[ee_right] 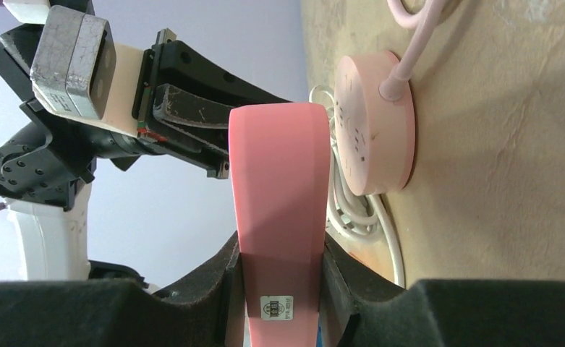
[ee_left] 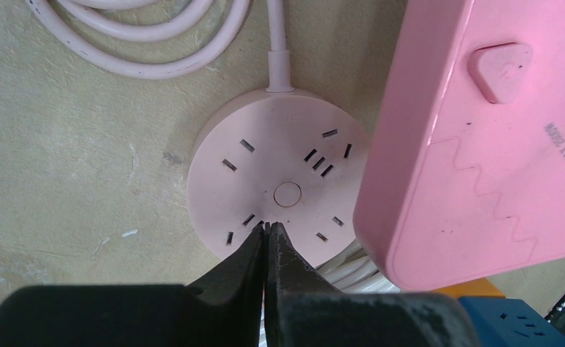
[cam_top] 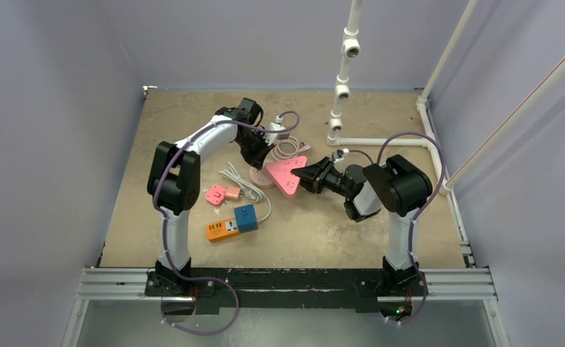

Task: Insert the plug

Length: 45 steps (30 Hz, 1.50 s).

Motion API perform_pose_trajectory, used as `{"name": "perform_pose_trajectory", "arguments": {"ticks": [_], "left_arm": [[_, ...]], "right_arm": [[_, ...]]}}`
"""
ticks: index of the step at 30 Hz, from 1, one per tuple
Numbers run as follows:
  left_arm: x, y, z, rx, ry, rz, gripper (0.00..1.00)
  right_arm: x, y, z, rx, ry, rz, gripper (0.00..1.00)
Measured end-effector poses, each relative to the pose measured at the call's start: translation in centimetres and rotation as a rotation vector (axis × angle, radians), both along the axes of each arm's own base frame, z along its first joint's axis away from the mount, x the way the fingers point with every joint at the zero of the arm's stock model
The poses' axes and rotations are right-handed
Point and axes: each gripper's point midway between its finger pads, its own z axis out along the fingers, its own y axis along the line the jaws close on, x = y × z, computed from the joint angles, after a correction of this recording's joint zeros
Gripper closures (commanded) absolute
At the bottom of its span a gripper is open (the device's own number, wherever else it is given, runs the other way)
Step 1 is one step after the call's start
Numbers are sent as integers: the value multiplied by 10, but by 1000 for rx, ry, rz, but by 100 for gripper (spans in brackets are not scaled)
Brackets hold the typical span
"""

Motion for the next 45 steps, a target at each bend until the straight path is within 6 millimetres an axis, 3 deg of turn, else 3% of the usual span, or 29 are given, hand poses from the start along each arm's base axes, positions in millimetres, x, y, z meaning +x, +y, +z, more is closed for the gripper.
{"name": "perform_pose_trajectory", "arguments": {"ticks": [12,18,31,45], "left_arm": [[0,0,0,0,0,0,99],[0,0,0,0,1,0,99],[2,4,0,1,1,11,99],[2,5,0,1,2,13,100]], "right_arm": [[-2,-2,4,15,-8,-5,100],[12,0,7,-5,-64,-20,100],[19,-5,-18,-60,-43,-56,100],[19,-7,-19,-64,-57,-71,100]]}}
